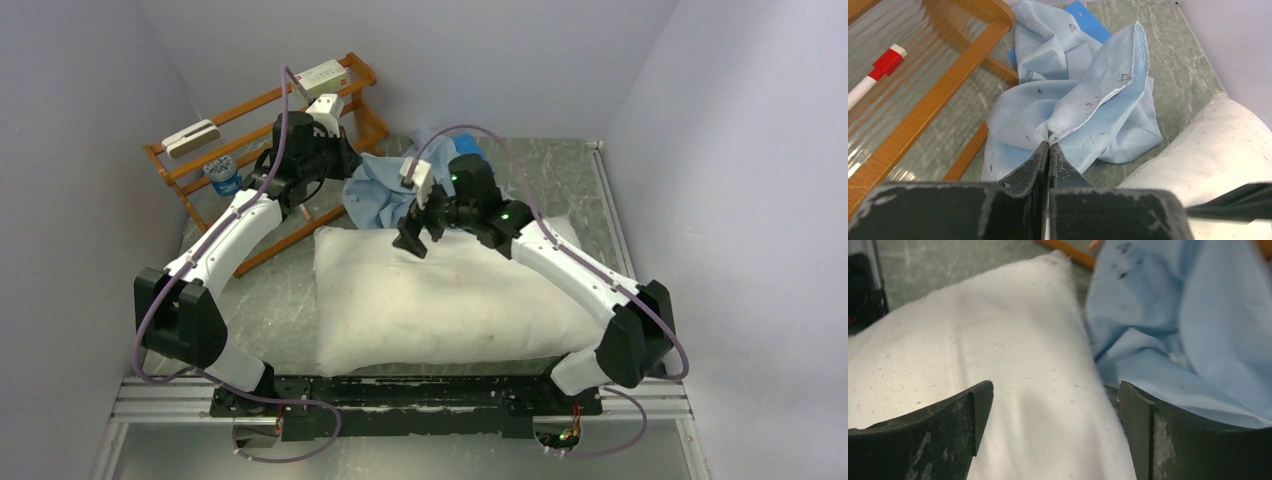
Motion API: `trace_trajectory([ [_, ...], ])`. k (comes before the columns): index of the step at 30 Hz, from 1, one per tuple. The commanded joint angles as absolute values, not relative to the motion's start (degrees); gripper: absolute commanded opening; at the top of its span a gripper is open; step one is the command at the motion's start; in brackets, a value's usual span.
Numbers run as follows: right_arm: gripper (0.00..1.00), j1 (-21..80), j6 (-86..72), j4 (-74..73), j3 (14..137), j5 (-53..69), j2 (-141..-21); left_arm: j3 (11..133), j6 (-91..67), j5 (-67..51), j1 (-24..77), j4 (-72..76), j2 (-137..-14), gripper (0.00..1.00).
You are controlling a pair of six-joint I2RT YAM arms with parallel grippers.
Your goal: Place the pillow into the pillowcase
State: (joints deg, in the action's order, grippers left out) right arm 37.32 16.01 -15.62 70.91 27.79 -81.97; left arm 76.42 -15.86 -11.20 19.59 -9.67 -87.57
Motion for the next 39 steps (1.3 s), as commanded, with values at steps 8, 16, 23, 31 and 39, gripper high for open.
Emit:
trace_trajectory([
  [8,1.0,50.24,26.53,-27.08,78.55,26.08,-91.71,76.41,-16.57,-11.36,19.07,-8.22,-85.27,0.05],
  [16,1.0,54.11,28.57,-33.24,84.14,28.87,-96.87,76.33,-16.44,-11.16,19.07,-8.21,-85.18,0.05],
  [23,1.0,55.75,28.43,-36.33,84.39,23.38,-101.27,75.69,-16.43,-11.12,19.05,-8.0,-85.19,0.05],
  [31,0.92,56.6,26.88,-32.35,76.8,16.61,-105.75,73.4,-16.75,-10.37,18.98,-7.0,-84.23,0.05],
  [39,0.0,56.58,24.44,-28.21,75.56,15.64,-100.54,73.79,-15.51,-10.86,18.98,-7.05,-83.98,0.05],
])
